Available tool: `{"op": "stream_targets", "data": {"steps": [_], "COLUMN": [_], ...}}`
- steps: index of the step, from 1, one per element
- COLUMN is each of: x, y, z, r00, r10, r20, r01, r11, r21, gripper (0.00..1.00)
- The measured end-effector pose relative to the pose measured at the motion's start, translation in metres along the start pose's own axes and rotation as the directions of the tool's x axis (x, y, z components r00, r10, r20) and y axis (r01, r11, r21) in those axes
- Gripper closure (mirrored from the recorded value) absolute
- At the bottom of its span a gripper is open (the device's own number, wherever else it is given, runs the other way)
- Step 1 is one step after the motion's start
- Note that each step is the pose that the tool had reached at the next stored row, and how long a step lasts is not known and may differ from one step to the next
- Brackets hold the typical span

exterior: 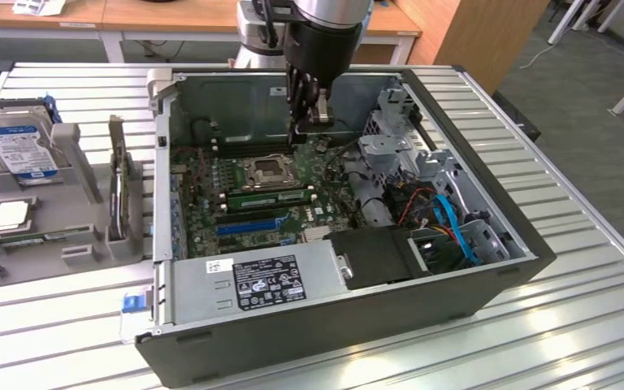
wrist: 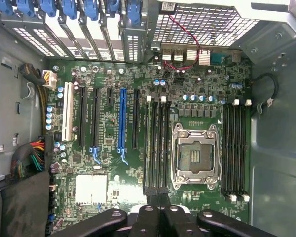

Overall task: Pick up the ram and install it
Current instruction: 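Press down the ram until it locks into place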

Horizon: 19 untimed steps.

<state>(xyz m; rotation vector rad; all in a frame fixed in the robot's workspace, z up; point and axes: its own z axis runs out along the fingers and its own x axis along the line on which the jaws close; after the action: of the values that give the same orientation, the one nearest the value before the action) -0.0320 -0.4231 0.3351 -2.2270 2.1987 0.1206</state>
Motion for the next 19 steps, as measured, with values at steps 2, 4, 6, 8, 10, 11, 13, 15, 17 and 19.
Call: {"op": "stream_targets", "data": {"steps": [2, 4, 6, 8, 10, 11, 13, 15, 17, 19], "x": [0.0, 0.0, 0.0, 0.0, 0.0, 0.0, 0.0, 0.0, 0.0, 0.0], "y": [0.0, 0.0, 0.0, -0.0007, -0.0036, -0.0057, -0.0107, -0.0161, -0.0211, -0.0254], "z": [0.0, 0.0, 0.0, 0.0, -0.0003, -0.0004, -0.0006, -0.0008, -0.001, -0.0012], "r00": [1.0, 1.0, 1.0, 1.0, 1.0, 1.0, 1.0, 1.0, 1.0, 1.0], "r10": [0.0, 0.0, 0.0, 0.0, 0.0, 0.0, 0.0, 0.0, 0.0, 0.0], "r20": [0.0, 0.0, 0.0, 0.0, -0.0001, -0.0001, -0.0001, 0.0, 0.0, 0.0], "r01": [0.0, 0.0, 0.0, 0.0, 0.0, 0.0, 0.0, 0.0, 0.0, 0.0], "r11": [1.0, 1.0, 1.0, 1.0, 1.0, 1.0, 1.0, 1.0, 1.0, 1.0], "r21": [0.0, 0.0, 0.0, -0.0001, -0.0001, -0.0001, -0.0001, -0.0003, -0.0003, -0.0003], "gripper": [0.9, 0.9, 0.9, 0.9, 0.9, 0.9, 0.9, 0.9, 0.9, 0.9]}}
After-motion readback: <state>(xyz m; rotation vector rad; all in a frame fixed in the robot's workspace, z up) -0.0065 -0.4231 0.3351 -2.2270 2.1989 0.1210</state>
